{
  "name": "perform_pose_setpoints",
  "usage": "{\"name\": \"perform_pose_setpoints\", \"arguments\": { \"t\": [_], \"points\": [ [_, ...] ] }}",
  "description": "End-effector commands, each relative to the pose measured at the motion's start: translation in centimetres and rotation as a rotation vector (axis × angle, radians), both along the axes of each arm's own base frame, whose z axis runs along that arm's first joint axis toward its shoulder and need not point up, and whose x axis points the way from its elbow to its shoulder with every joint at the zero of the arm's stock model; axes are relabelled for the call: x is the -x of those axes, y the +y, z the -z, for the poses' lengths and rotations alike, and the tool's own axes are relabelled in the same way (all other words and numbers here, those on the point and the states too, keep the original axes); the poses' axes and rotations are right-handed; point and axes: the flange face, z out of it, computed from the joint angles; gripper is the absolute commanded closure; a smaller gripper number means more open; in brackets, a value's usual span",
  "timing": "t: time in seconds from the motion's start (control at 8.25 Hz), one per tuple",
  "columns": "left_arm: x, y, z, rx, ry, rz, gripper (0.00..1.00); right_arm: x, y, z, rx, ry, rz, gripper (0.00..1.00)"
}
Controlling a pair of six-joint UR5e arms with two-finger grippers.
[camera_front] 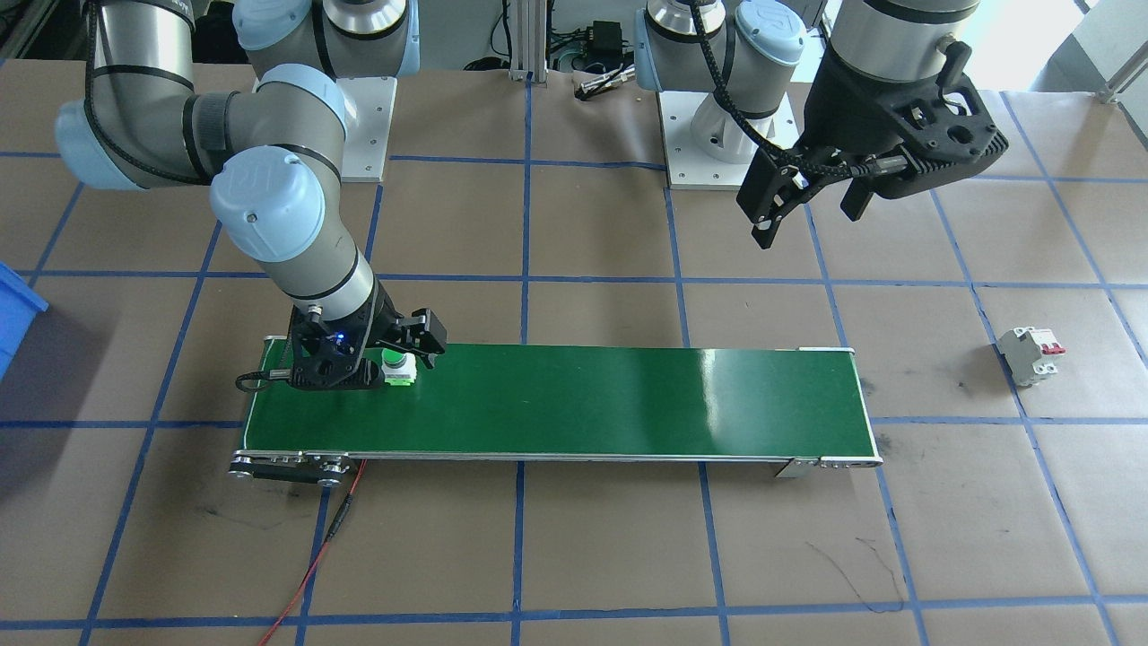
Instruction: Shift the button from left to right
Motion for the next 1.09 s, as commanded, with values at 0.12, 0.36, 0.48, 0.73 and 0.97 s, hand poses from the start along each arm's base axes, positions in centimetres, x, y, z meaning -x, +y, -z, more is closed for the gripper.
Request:
{"name": "perform_pose_setpoints", "arguments": {
  "t": [0.12,0.36,0.48,0.73,0.97],
  "points": [
    [0.0,0.1,-0.1,0.001,-0.001,0.0,0.0,1.8,0.3,2.7,-0.078,0.163,-0.042,0.77],
    [0.0,0.2,-0.2,0.004,-0.001,0.001,0.0,2.3,0.3,2.6,-0.086,0.193,-0.073,0.96],
    [0.0,0.3,-0.3,0.006,-0.001,0.003,0.0,2.8,-0.1,2.0,-0.072,0.192,-0.081,0.97],
    [0.0,0.2,-0.1,0.002,-0.001,0.003,0.0,7.8,-3.2,-2.2,-0.063,0.187,-0.117,0.97],
    [0.0,0.3,-0.3,0.005,-0.001,0.004,0.0,15.3,-5.4,-5.9,-0.047,0.171,-0.392,1.0]
  ]
}}
